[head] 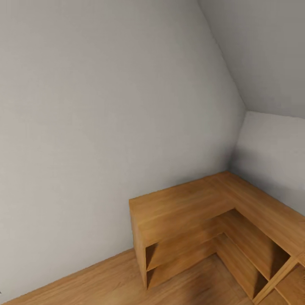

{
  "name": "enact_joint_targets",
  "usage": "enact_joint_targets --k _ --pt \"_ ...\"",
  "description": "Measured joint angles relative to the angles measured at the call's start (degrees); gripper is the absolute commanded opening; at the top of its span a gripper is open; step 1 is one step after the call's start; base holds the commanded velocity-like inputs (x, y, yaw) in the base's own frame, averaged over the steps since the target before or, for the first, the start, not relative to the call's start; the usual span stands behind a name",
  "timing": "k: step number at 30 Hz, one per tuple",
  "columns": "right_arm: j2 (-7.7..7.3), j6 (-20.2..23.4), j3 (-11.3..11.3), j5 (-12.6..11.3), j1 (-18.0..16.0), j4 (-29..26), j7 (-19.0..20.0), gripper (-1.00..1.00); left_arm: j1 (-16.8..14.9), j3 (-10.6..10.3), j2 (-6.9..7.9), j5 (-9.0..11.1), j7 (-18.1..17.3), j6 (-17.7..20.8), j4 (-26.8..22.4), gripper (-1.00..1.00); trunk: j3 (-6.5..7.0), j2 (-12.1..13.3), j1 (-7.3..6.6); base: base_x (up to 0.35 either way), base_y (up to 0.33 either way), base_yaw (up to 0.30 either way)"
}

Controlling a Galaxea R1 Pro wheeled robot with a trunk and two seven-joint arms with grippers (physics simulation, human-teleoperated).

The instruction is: In the bedroom, organize the workspace by keeping the computer under the desk, ensuring the monitor is on the desk, placing the keyboard on the desk next to the monitor, placing the mouse on the desk next to the keyboard, moving the folder from the swivel chair onto the desk next to the mouse, stacking the notebook on top of the folder with the pen on top of the notebook, and positioning the swivel chair next to the desk.

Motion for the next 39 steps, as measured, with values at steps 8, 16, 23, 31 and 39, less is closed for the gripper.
enact_joint_targets --k 8,16,23,31,39 --pt "-1.76 -0.31 -0.03 -0.08 6.71 0.06 0.19 1.00 0.00 0.64 1.50 -0.09 -0.08 -1.87 7.83 1.00 -0.01 0.00 0.00 0.321 0.000 -0.294" --pt "-1.93 -0.62 -0.09 -1.83 7.87 0.06 0.15 1.00 0.00 0.74 2.85 -0.12 -0.37 -13.89 16.64 1.00 -0.01 0.00 0.00 0.321 0.000 -0.298" --pt "-1.97 -0.68 -0.13 -2.42 8.23 0.06 0.18 1.00 0.00 0.73 2.91 -0.09 -0.53 -20.68 18.63 1.00 -0.01 0.00 0.00 0.319 0.000 -0.299" --pt "-2.07 -0.65 -0.14 -2.63 8.35 0.06 0.21 1.00 0.00 0.85 2.87 0.01 -0.23 -23.77 19.30 1.00 0.00 0.01 0.03 0.097 0.000 -0.299" --pt "-2.11 -0.62 -0.14 -2.63 8.35 0.06 0.21 1.00 0.00 0.94 2.89 0.09 -0.07 -24.12 19.36 1.00 0.00 0.01 0.04 0.012 0.000 -0.299"
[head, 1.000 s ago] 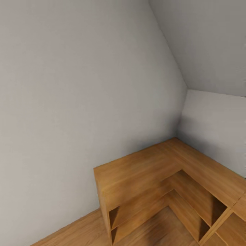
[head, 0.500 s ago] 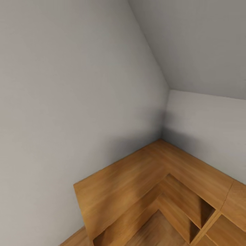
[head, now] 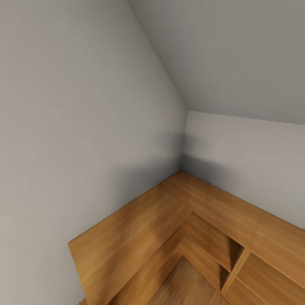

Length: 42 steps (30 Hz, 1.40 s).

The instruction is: In the bedroom, organize the workspace by keeping the computer under the desk, ensuring the monitor is on the desk, placing the keyboard on the desk next to the monitor, placing the mouse on the desk next to the keyboard, moving the folder from the swivel chair onto the desk next to the mouse, stacking the notebook on top of the folder with the pen on top of the notebook, and positioning the swivel chair next to the desk.

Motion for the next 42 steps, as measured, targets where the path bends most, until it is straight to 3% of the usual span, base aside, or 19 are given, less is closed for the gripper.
enact_joint_targets --k 14,27,42 --pt "0.00 0.00 0.00 -0.08 0.00 0.00 -0.09 1.00 0.00 0.00 0.02 0.03 -0.03 0.05 0.00 1.00 0.00 0.00 0.00 -0.004 0.000 -0.294" --pt "0.02 0.30 -0.04 -0.09 0.00 -0.04 -0.01 1.00 0.00 0.00 0.07 0.02 -0.01 0.05 -0.02 1.00 0.00 0.00 0.03 -0.236 0.000 -0.298" --pt "0.00 0.35 -0.15 -0.16 0.00 -0.08 -0.01 1.00 0.00 0.00 0.09 -0.04 -0.02 0.06 0.01 1.00 0.00 0.00 0.00 -0.034 0.000 -0.299"
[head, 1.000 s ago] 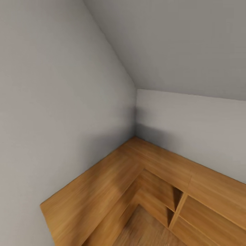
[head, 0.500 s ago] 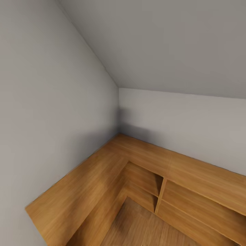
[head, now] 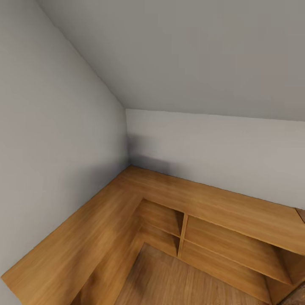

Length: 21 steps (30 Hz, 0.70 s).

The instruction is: In the bedroom, organize the workspace by keeping the computer under the desk, ensuring the monitor is on the desk, placing the keyboard on the desk next to the monitor, placing the mouse on the desk next to the keyboard, moving the folder from the swivel chair onto the desk next to the mouse, stacking the notebook on top of the folder with the pen on top of the notebook, and positioning the swivel chair next to the desk.

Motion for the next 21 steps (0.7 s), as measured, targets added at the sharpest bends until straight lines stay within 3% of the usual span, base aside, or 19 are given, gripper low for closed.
enact_joint_targets --k 16,21 --pt "-0.03 0.00 -0.04 -0.24 0.00 0.00 -0.01 1.00 0.00 0.00 0.00 0.00 0.03 0.00 -0.04 1.00 0.00 0.00 0.00 -0.001 0.000 -0.299" --pt "-0.09 0.10 0.01 -2.09 0.00 0.00 0.03 1.00 0.00 0.01 0.00 0.01 0.06 0.00 -0.02 1.00 0.00 0.00 0.00 0.000 0.000 -0.299"
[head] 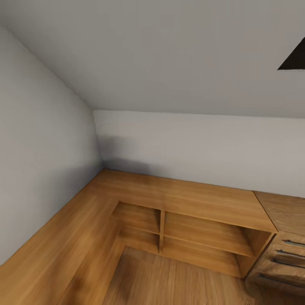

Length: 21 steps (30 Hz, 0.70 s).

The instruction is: In the bedroom, organize the workspace by keeping the computer under the desk, ensuring the monitor is on the desk, placing the keyboard on the desk next to the monitor, placing the mouse on the desk next to the keyboard, moving the folder from the swivel chair onto the desk next to the mouse, stacking the notebook on top of the folder with the pen on top of the notebook, and positioning the swivel chair next to the desk.

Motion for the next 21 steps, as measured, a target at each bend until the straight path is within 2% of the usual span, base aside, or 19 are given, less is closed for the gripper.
enact_joint_targets --k 21 --pt "-0.01 2.06 0.03 -0.62 0.00 -0.03 1.21 1.00 0.00 0.00 0.00 -0.01 0.00 0.00 0.00 1.00 0.00 0.00 0.00 0.000 0.000 -0.299"
